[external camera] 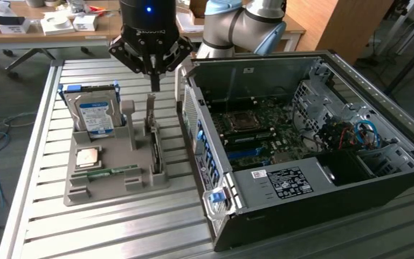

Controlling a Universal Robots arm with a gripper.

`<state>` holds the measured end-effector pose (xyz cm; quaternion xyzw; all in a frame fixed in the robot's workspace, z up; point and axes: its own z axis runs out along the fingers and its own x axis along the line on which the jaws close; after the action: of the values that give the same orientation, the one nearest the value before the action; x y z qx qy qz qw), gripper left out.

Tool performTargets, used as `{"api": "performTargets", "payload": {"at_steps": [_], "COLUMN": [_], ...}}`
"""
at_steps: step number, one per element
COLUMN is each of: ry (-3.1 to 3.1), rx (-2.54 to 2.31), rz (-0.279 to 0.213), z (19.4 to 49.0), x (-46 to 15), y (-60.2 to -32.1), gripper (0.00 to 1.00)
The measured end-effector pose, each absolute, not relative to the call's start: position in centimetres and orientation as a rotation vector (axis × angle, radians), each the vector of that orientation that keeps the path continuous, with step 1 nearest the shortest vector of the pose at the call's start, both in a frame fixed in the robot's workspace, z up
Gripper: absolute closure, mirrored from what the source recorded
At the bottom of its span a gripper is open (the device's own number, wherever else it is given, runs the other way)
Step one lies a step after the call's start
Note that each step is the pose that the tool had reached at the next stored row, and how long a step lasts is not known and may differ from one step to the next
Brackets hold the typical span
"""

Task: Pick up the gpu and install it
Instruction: 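Reach for the gpu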

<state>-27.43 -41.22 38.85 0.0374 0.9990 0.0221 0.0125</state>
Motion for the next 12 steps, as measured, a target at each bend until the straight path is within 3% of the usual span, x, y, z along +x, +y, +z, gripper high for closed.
{"api": "performTargets", "payload": {"at_steps": [12], "ry": [3.114], "rx": [0.117], "rz": [0.069], "z": [38.83], "x": [-27.43], "y": [-41.72], "gripper": [0.89]}}
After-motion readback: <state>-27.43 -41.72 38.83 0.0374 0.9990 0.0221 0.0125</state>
